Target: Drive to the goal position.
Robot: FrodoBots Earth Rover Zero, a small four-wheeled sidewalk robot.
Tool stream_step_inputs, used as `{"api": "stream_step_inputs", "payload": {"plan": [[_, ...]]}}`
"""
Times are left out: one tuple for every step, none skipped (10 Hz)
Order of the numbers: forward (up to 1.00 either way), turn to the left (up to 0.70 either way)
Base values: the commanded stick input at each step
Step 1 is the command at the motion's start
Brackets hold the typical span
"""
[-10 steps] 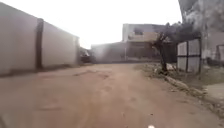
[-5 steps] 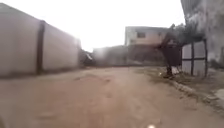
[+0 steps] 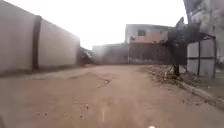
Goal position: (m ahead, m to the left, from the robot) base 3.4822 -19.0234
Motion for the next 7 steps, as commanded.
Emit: {"api": "stream_step_inputs", "payload": {"plan": [[0.50, 0.01], [0.50, 0.01], [0.50, 0.01], [0.50, 0.01], [0.50, 0.01], [0.50, -0.01], [0.50, -0.31]]}}
